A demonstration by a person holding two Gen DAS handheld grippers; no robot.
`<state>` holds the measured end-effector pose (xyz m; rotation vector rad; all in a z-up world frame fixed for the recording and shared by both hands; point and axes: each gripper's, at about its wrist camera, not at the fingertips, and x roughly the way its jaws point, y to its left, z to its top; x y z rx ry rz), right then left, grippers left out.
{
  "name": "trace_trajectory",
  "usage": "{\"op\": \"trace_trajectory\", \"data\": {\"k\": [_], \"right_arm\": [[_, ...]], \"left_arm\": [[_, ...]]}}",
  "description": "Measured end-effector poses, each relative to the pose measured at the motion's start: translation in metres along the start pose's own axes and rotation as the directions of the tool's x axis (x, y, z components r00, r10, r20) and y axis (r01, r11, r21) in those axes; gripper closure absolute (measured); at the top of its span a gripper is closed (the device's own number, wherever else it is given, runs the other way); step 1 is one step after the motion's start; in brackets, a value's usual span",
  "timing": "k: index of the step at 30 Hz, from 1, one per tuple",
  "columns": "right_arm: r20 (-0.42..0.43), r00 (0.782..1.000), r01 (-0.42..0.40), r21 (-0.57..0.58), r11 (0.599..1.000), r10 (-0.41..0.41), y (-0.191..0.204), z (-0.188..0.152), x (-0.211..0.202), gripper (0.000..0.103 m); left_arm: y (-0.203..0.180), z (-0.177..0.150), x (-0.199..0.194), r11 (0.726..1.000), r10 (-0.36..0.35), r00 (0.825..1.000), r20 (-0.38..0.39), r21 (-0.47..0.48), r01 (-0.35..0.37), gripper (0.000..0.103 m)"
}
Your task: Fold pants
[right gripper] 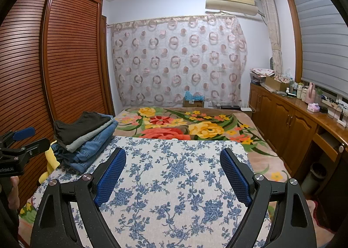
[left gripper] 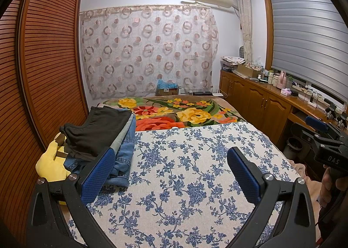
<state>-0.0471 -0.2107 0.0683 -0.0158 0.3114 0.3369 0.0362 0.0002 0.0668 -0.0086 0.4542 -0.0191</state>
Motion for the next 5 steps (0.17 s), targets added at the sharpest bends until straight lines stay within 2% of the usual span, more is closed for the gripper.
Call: {"op": "trace_trajectory", "data": {"k": [5], "right_arm": [[0.000, 1.000, -0.001, 0.000, 1.000, 0.001, -0.0002, -0.0002, 0.0000, 0.014]], "left_arm": [[0.0002, -0.0003, 0.0005, 1.000, 0.000, 1.000, 0.001, 0.000, 0.000, 0.000]]}}
